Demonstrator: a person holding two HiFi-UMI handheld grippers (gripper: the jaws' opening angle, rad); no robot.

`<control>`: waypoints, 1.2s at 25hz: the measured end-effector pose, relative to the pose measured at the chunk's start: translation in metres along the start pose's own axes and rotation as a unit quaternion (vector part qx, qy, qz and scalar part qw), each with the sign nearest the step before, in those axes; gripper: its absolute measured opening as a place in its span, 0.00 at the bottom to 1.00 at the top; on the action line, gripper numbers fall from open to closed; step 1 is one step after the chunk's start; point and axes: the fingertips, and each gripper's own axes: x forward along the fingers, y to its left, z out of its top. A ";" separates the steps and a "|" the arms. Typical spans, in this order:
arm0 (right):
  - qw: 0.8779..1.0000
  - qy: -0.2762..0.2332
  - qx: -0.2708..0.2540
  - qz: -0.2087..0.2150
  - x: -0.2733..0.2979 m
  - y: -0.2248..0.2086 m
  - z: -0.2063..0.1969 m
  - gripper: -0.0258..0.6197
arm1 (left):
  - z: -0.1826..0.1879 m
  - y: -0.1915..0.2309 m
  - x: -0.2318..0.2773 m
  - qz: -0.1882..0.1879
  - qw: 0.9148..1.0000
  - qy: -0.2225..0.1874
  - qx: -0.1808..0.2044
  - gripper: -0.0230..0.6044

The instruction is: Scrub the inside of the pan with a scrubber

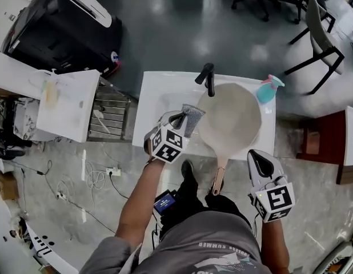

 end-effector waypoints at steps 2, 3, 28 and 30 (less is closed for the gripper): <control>1.000 0.001 -0.007 0.006 0.008 0.005 0.006 0.04 | -0.030 0.026 -0.010 0.020 0.999 0.017 -0.026 0.07; 1.000 0.003 -0.010 0.009 0.012 0.008 0.009 0.04 | -0.046 0.038 -0.014 0.029 0.998 0.027 -0.040 0.07; 0.994 0.030 -0.071 0.072 0.099 0.087 0.048 0.04 | -0.293 0.108 -0.019 0.059 0.953 0.169 -0.244 0.12; 0.994 0.030 -0.073 0.072 0.097 0.089 0.048 0.04 | -0.292 0.110 -0.021 0.062 0.953 0.163 -0.246 0.13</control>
